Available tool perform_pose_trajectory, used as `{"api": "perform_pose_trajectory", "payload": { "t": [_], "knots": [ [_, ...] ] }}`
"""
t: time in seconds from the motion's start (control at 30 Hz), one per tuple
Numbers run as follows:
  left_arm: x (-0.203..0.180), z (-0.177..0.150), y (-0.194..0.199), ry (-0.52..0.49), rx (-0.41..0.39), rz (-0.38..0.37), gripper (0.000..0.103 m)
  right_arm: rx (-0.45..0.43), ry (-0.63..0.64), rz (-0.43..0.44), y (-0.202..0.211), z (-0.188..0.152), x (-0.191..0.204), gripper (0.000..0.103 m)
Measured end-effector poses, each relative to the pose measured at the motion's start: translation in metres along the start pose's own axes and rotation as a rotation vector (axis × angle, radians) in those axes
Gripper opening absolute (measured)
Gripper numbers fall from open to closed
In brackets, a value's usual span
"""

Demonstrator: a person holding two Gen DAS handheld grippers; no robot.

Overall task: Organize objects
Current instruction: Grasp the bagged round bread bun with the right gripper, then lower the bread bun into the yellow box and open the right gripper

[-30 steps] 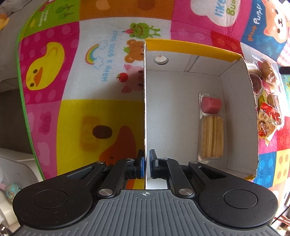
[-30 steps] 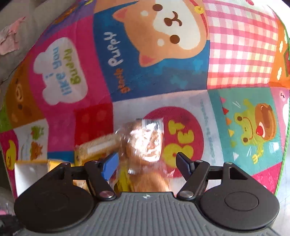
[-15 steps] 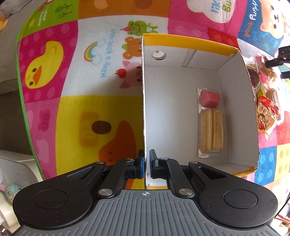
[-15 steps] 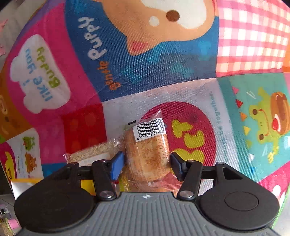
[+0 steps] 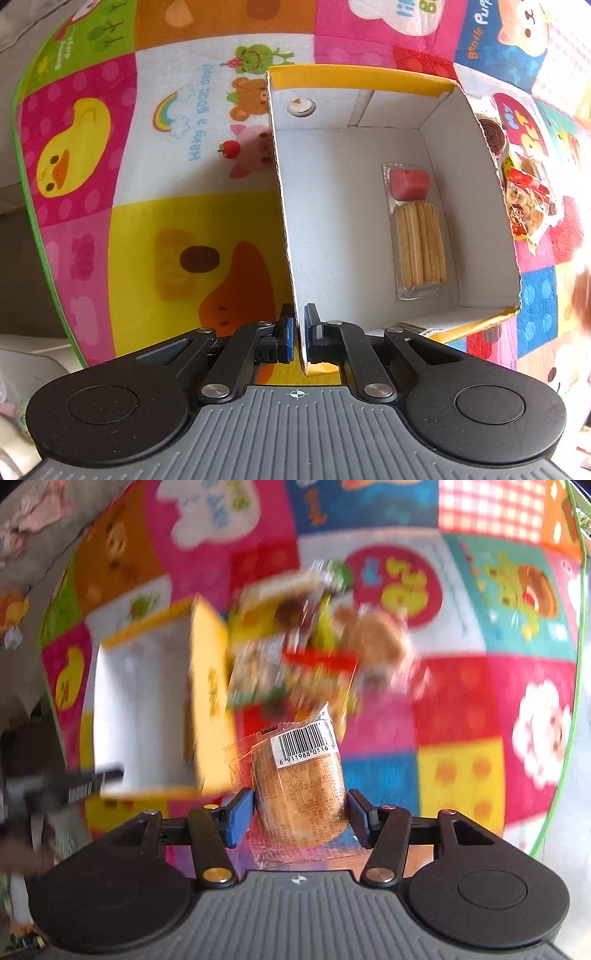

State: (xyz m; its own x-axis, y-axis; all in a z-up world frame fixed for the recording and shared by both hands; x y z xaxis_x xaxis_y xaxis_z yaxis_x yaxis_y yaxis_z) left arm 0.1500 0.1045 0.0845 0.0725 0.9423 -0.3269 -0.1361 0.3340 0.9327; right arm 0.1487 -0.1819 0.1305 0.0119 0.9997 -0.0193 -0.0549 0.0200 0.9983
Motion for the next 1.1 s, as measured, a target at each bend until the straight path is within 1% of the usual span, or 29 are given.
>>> {"api": "perform_pose_trajectory", "payload": {
  "t": [0.1,0.23,0.37,0.5,0.63,0.77,0.9,1.0,1.03,1.07,1.1],
  "knots": [
    [0.001,-0.002,0.001,-0.021,-0.006,-0.009,0.007,0.036,0.03,-0.009,0.009,-0.034,0.018,0.055],
    [0.003,-0.004,0.0,-0.041,-0.022,-0.023,0.007,0.027,0.035,-0.025,0.026,-0.064,0.034,0.055],
    [0.004,-0.006,0.001,-0.058,-0.031,-0.033,0.007,0.004,0.026,-0.028,0.045,-0.079,0.043,0.055],
    [0.007,-0.008,0.003,-0.055,-0.044,-0.054,0.008,-0.034,0.049,-0.004,0.069,-0.083,0.053,0.055],
    [0.009,-0.009,0.004,-0.035,-0.055,-0.074,0.008,-0.101,0.046,0.038,0.1,-0.07,0.064,0.055],
    [0.014,-0.009,0.004,-0.009,-0.061,-0.094,0.008,-0.183,0.048,0.064,0.13,-0.043,0.081,0.055],
    [0.017,-0.01,0.004,0.021,-0.065,-0.114,0.009,-0.271,0.055,0.068,0.149,-0.011,0.101,0.055],
    [0.019,-0.011,0.004,0.032,-0.071,-0.124,0.009,-0.319,0.017,0.11,0.154,0.012,0.114,0.055],
    [0.02,-0.012,0.004,0.035,-0.071,-0.127,0.009,-0.318,-0.002,0.134,0.154,0.019,0.117,0.057],
    [0.02,-0.012,0.004,0.036,-0.071,-0.13,0.009,-0.313,-0.016,0.156,0.153,0.024,0.119,0.062],
    [0.021,-0.012,0.004,0.037,-0.07,-0.133,0.009,-0.315,-0.027,0.168,0.152,0.028,0.121,0.064]
  ]
}}
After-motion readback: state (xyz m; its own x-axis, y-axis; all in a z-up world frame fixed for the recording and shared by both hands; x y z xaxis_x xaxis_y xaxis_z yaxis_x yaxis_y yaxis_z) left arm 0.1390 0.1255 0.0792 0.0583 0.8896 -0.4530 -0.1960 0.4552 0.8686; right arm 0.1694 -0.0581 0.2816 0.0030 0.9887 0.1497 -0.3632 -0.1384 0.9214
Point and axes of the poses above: each gripper's, at about its wrist camera, not at the fingertips, and y roughly against the way its jaws point, x to its left, z to its top, the point moved 1 cm from there along -y, roughly the way its jaws point, and after that the axes turned 15 degrees about -z, right-handed, at the moved point
